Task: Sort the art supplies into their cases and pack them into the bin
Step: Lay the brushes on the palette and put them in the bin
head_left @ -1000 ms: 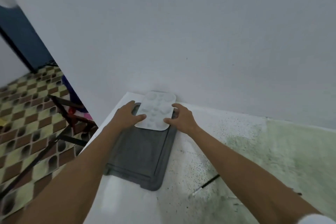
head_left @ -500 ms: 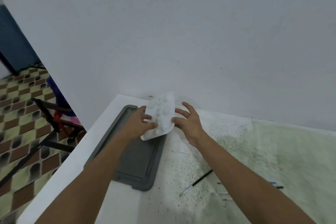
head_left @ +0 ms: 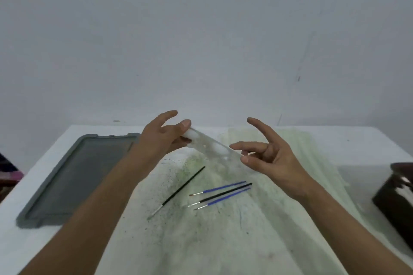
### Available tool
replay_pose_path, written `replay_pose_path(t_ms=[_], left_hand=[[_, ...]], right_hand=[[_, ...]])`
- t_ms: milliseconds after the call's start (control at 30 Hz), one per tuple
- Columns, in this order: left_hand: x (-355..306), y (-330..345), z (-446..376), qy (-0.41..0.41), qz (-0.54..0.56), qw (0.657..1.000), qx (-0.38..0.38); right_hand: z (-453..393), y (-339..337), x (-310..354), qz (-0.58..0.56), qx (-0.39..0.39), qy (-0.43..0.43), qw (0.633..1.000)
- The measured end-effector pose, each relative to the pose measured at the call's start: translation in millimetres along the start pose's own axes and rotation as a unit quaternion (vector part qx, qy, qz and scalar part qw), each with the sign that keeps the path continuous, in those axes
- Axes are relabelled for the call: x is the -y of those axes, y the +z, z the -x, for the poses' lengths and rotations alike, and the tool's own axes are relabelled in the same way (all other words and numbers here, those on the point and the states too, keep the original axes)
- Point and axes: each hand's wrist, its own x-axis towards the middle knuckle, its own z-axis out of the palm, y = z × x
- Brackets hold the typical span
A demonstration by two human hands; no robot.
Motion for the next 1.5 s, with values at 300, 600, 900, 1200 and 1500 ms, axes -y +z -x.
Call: replay_pose_path(t_ms=[300, 600, 900, 1200, 1500], left_hand=[[102, 95, 86, -0.038, -0.060, 0.986, 0.152], [150, 102, 108, 0.115, -0.481, 0.845, 0.204], [138, 85, 96, 0.091, -0.462, 0.878, 0.086], [140, -16, 39, -0.105, -0.619, 0.775, -0.066], [130, 10, 0, -0.009, -0.567, 0.822, 0.046]], right_hand=[[139, -89, -51, 0.129, -0.068, 0.050, 0.988], [178, -89, -99, 0.240, 0.021, 0.060, 0.969], [136, -79, -101, 0.176, 0.018, 0.070, 0.982], [14, -48, -119, 0.283, 0.028, 0.041, 0.958], [-31, -48, -133, 0.326, 0.084, 0.128, 0.933]])
